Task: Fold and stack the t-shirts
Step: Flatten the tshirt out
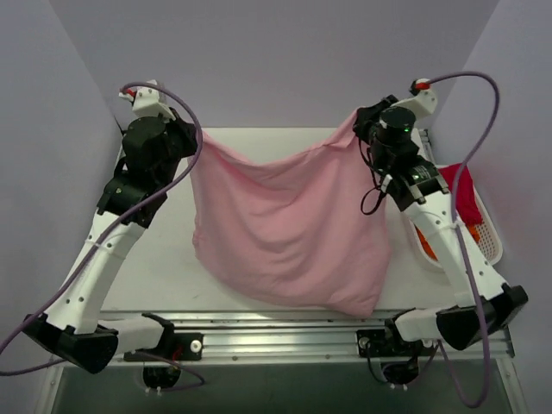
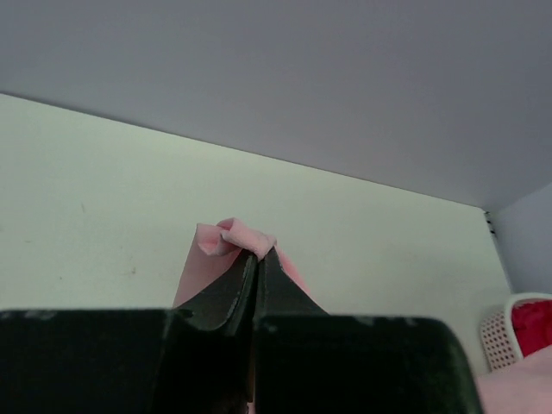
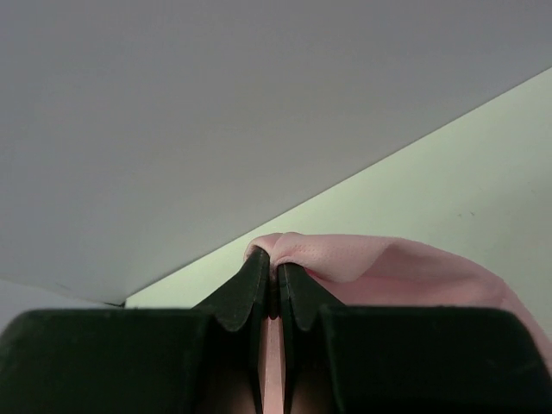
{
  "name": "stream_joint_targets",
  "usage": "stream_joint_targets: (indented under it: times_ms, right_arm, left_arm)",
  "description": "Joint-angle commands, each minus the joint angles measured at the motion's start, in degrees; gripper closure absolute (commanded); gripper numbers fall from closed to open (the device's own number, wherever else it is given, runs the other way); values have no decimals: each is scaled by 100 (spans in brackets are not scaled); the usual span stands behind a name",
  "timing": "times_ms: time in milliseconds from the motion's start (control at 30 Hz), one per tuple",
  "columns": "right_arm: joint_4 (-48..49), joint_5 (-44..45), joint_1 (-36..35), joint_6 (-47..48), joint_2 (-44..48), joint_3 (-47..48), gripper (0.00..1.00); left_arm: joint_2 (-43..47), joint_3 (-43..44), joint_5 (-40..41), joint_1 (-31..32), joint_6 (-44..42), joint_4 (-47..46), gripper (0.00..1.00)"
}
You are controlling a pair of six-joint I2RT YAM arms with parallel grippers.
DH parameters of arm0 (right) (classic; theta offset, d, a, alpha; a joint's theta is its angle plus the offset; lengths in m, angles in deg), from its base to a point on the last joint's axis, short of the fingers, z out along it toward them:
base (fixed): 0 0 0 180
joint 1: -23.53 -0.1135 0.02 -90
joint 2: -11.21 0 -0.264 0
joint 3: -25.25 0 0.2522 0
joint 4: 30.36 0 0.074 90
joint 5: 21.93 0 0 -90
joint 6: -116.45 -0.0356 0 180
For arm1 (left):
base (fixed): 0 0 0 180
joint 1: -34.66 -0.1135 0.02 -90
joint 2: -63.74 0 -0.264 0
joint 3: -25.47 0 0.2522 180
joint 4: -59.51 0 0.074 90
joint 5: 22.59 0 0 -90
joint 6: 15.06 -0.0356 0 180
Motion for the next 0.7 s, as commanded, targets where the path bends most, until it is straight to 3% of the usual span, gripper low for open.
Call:
stream_joint_targets:
  times_ms: [0,200,333,367,467,567,667]
  right_arm:
    - [485,111,339,170,-918,721,100]
    - [336,-585,1008,300,-2782,2548,100]
    - [-207,-646,1219,520,-3644,4279,100]
    - [-270,-681,1237,573,-3854,4944,100]
    - [-148,-620,1281,828,-3813,5468,100]
    - [220,-646,1325,943,-3253,5128,100]
    - [791,-637,1334,865,-2454,3882,100]
  left_arm:
    - [-763,555,-1041,-902,12,-496,98]
    - [-2468,1864,-1779,-1616,-102,-418,98]
    - [-3871,4006,-2193,-1889,-260,486,98]
    - [-4111,5081,-2193,-1889,-330,749,98]
    - [-4605,6519,-2359,-1898,-489,1410,98]
    - [-4317,6508,-2369,-1898,-559,1367,98]
    - [-3571,5324,-2325,-1898,-533,867,98]
